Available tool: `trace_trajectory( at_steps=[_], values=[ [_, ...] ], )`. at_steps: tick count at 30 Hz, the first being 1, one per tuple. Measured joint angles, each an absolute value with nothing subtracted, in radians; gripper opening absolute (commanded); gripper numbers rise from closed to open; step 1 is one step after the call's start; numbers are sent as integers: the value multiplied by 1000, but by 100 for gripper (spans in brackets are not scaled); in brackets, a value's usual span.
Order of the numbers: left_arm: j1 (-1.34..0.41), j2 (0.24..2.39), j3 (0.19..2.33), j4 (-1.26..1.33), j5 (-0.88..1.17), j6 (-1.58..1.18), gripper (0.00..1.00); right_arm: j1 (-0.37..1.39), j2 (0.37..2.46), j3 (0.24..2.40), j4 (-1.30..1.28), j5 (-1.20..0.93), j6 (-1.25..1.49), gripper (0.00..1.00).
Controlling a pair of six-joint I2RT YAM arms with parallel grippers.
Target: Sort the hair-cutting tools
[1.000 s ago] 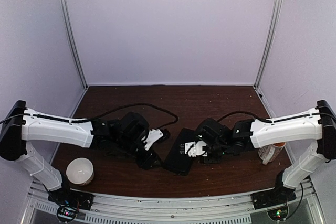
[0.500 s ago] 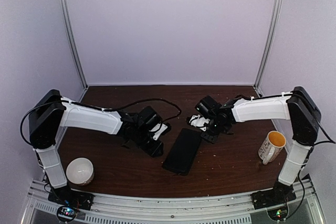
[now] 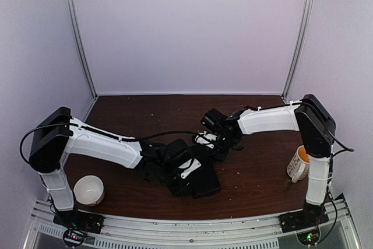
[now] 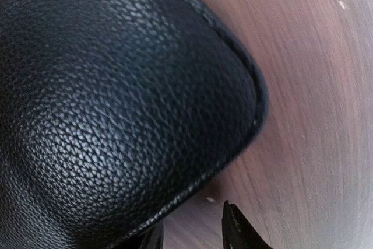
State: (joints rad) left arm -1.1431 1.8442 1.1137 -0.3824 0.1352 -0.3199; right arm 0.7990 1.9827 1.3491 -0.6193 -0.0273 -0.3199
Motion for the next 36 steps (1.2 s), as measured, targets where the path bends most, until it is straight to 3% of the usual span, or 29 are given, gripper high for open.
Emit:
trace_trajectory(
  at_steps=[7, 13, 19, 20, 22, 23, 24, 27, 36],
  values=[
    [-1195, 1768, 1030, -405, 100, -346, 35, 876, 2028, 1411, -628, -60, -321, 36],
    [-1195, 1558, 887, -458, 24, -409, 39, 877, 2006, 1394, -636, -78, -307, 41],
    [-1195, 1481, 929, -495, -52, -432, 41, 833, 1704, 1234, -604, -28, -312, 47],
    [-1195, 1500, 959, -503, -57, -430, 41, 827, 1625, 1210, -592, -13, -315, 55],
    [-1195, 1563, 1034, -508, -64, -421, 41, 811, 1462, 1170, -551, 17, -323, 91],
    [-1195, 1599, 1074, -506, -64, -414, 41, 802, 1391, 1156, -525, 33, -316, 99],
    [-1195, 1636, 1112, -506, -64, -405, 42, 791, 1337, 1143, -499, 47, -307, 100],
    [-1195, 1729, 1186, -491, -49, -368, 42, 749, 1238, 1125, -471, 30, -302, 100],
    [-1187, 1888, 1255, -484, 31, -288, 40, 724, 1171, 878, -601, -227, -380, 67]
  ],
)
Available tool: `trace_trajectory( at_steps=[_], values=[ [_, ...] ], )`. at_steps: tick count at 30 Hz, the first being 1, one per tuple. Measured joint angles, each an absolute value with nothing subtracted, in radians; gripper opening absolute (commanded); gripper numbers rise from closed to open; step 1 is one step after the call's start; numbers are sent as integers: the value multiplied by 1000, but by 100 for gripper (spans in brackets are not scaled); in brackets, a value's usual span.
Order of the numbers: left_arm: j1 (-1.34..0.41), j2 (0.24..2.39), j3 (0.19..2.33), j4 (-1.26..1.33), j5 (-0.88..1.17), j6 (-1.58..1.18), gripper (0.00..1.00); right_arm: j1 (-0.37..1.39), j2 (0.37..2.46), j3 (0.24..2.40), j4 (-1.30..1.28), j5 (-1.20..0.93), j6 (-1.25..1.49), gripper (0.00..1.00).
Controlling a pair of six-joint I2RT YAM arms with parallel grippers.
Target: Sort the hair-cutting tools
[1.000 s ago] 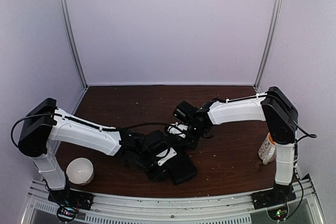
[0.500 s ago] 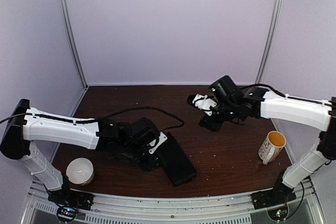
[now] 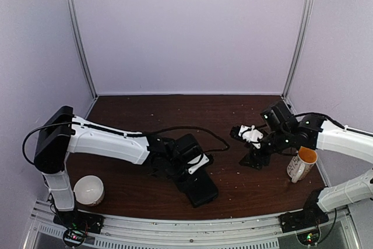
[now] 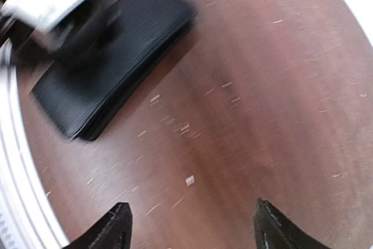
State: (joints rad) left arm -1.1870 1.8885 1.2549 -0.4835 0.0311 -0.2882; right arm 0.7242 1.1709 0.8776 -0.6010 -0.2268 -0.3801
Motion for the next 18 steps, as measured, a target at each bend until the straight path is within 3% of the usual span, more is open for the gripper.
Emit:
trace_trajectory(
  at_steps=[5, 18],
  values=[
    [-1150, 1925, 1305, -480, 88, -307, 40, 745, 1123, 838, -714, -373, -471, 54],
    [-988, 2070, 1422, -320, 316, -415, 37, 900, 1248, 802, -663, -343, -474, 56]
  ],
)
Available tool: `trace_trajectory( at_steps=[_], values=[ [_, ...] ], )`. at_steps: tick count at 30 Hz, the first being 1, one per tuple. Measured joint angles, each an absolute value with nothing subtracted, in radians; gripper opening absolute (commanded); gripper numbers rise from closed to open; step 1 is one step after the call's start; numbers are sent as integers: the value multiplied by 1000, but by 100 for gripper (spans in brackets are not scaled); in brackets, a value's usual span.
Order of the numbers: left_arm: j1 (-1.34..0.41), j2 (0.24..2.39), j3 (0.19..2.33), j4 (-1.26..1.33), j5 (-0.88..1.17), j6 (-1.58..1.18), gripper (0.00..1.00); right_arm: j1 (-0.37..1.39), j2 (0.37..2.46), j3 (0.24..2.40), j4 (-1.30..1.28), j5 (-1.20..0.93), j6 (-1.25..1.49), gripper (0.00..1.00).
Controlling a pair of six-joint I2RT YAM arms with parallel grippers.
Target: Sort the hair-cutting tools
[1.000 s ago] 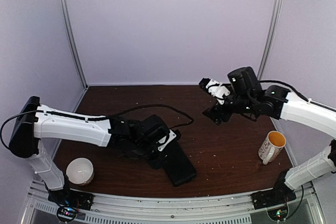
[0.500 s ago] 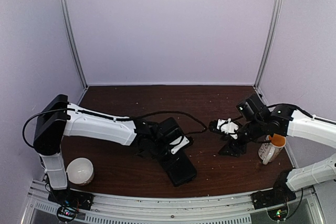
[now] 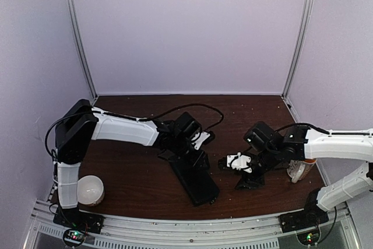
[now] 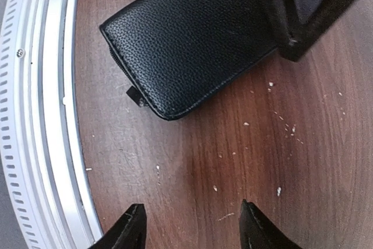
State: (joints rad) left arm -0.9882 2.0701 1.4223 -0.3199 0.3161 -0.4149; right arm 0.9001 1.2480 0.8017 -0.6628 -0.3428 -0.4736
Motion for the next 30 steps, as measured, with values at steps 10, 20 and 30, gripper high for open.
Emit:
trace_trajectory(
  at_steps=[10, 20, 30],
  values=[
    [-982, 2077, 1406, -256, 307, -421, 37, 1116, 1432, 827, -556, -164, -432, 56],
    [-970, 1800, 1198, -336, 16, -474, 42, 1123, 1590, 921, -474, -42, -389, 48],
    [-968, 1798, 1150, -375, -17, -499, 39, 1082, 1603, 938, -435, -33, -384, 52]
  ],
)
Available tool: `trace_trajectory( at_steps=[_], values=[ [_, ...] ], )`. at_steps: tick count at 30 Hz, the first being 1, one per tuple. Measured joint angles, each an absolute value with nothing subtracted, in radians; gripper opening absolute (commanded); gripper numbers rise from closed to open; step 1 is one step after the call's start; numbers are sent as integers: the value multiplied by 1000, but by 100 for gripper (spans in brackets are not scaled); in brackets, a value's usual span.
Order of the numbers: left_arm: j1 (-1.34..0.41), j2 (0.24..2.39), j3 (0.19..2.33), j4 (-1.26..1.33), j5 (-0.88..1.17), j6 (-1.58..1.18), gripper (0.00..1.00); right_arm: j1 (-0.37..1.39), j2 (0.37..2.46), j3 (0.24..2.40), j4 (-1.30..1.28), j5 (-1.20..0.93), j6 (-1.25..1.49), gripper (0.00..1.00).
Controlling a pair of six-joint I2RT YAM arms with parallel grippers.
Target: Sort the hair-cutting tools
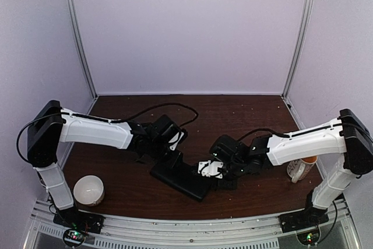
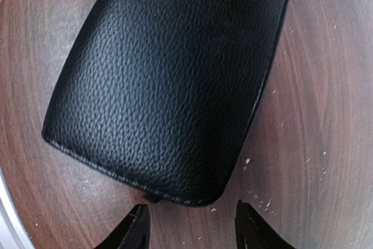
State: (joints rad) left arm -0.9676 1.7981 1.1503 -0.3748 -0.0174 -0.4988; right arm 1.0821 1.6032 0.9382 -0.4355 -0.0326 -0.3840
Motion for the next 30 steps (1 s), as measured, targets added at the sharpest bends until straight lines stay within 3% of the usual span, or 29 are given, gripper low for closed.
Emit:
trace_trajectory(
  at_steps=[10, 17, 24, 30],
  values=[
    [-968, 1810, 1126, -360, -4, -526, 37, 1044, 1642, 931, -468, -170, -361, 49],
    [-967, 1820, 1129, -353, -4, -525, 36, 1034, 1699, 957, -479, -207, -327, 40],
    [-968, 1829, 1137, -353, -4, -524, 35, 1008, 1715, 978, -475, -206, -292, 17],
    [-967, 1833, 1140, -353, -4, -516, 35, 986, 1715, 981, -478, -202, -282, 6]
  ],
)
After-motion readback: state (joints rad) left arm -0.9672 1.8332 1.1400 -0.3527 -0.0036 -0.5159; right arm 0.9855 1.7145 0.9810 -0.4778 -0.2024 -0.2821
